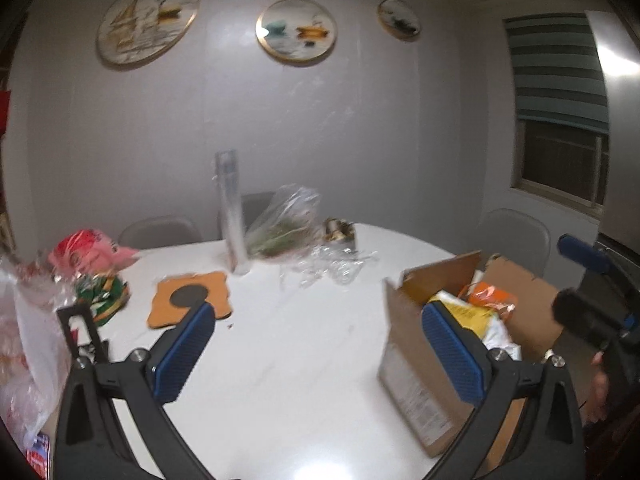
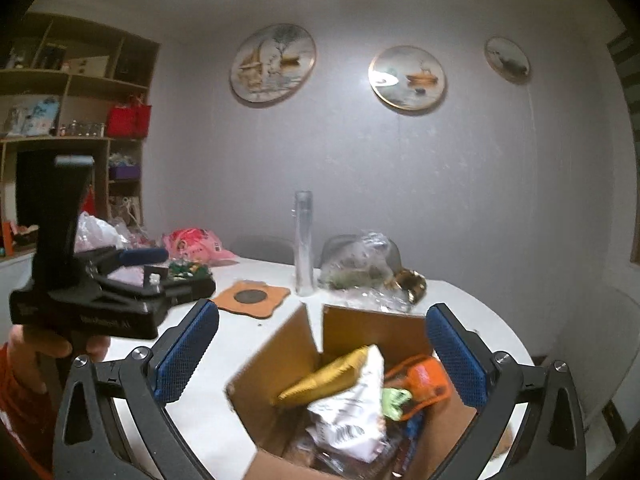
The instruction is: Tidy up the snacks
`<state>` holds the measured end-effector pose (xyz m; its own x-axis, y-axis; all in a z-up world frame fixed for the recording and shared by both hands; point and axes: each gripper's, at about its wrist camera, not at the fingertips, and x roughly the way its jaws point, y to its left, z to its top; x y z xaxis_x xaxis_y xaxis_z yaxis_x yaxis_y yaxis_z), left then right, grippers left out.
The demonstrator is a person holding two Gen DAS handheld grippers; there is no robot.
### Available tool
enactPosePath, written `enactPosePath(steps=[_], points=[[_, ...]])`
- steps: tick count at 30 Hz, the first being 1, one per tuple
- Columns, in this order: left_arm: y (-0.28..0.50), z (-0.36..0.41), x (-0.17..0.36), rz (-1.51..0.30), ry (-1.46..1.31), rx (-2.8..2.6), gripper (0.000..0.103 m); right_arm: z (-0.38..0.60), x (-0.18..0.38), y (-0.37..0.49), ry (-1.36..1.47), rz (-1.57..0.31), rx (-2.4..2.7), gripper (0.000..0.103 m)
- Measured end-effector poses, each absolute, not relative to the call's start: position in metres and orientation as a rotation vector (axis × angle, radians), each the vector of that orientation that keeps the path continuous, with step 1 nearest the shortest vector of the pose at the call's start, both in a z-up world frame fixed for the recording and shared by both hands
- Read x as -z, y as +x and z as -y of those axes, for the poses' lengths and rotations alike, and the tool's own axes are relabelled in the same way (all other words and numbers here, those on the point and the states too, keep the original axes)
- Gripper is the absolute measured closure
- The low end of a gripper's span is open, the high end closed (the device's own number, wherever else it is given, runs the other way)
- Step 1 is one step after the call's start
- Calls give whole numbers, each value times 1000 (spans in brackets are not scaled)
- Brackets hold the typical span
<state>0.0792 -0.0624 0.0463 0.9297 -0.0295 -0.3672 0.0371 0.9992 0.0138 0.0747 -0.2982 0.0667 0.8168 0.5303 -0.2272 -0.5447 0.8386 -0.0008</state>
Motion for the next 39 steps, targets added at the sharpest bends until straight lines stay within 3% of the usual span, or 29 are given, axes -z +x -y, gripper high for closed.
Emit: enactPosePath(steps=[13, 39], points=[[89, 38, -26, -411, -5, -7, 1, 269, -44, 96, -76, -289, -622, 0], [86, 44, -43, -382, 13, 29, 1, 270, -52, 101, -56, -278, -647, 0]])
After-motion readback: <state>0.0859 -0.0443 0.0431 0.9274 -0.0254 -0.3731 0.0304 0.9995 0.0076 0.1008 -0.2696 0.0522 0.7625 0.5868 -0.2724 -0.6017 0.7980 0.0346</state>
